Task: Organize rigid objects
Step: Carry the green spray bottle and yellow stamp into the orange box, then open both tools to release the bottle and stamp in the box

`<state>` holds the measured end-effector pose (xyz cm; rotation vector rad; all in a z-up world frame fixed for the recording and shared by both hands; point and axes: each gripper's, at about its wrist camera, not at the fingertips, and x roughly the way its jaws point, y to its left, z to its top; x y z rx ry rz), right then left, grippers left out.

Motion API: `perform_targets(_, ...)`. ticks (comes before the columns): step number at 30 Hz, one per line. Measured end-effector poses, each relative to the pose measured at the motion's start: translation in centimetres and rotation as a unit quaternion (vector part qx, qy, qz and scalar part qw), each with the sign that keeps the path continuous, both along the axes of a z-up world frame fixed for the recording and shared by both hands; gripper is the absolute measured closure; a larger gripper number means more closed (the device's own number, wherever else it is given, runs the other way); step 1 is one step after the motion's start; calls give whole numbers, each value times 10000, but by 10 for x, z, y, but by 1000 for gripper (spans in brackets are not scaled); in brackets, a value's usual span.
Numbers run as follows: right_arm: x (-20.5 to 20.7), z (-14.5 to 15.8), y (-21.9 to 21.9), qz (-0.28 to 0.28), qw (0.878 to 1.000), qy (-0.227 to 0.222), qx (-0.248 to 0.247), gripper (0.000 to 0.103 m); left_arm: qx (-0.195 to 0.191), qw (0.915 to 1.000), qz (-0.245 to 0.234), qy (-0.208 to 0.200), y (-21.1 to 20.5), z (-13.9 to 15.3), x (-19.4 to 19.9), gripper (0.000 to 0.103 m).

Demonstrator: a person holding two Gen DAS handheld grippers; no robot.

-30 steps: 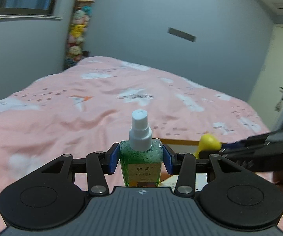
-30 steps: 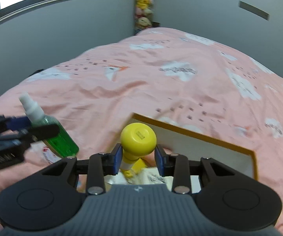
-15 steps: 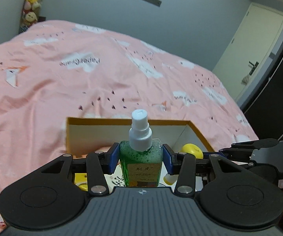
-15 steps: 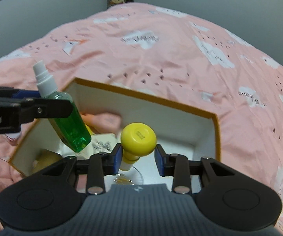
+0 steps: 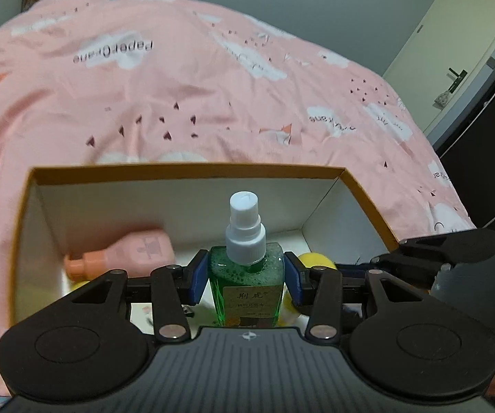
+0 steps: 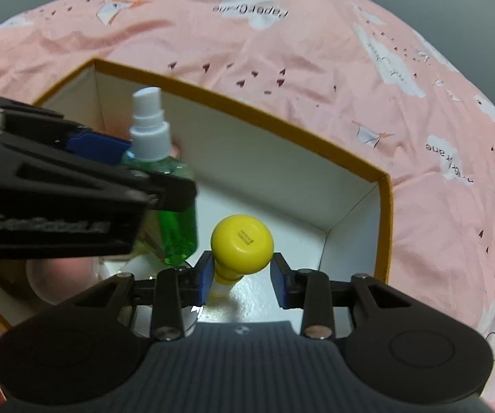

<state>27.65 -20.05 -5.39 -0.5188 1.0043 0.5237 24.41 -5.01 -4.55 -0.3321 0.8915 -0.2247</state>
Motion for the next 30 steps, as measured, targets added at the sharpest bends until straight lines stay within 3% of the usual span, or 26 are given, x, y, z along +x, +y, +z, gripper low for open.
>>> perform_targets(5,6,-10,4,82,9997,195,-98,68,187,9996,-3,207,-9,-14,16,51)
perform_targets(13,22,-17,11,8,9994,284,-213,68,119,9965,140,820,-9,-25,46,51)
perform_targets(22,32,-24,11,-65,9989,434,-145,69,104,9962,226,829,-8,-27,51,50)
perform_targets(25,34,-27,8,-122,9989,432,-162,69,126,9961,257,837,-7,-27,51,44)
perform_targets(30,36,-28,7,-138,9988,431,-175,69,103,9966,363,739,-1,-20,42,43)
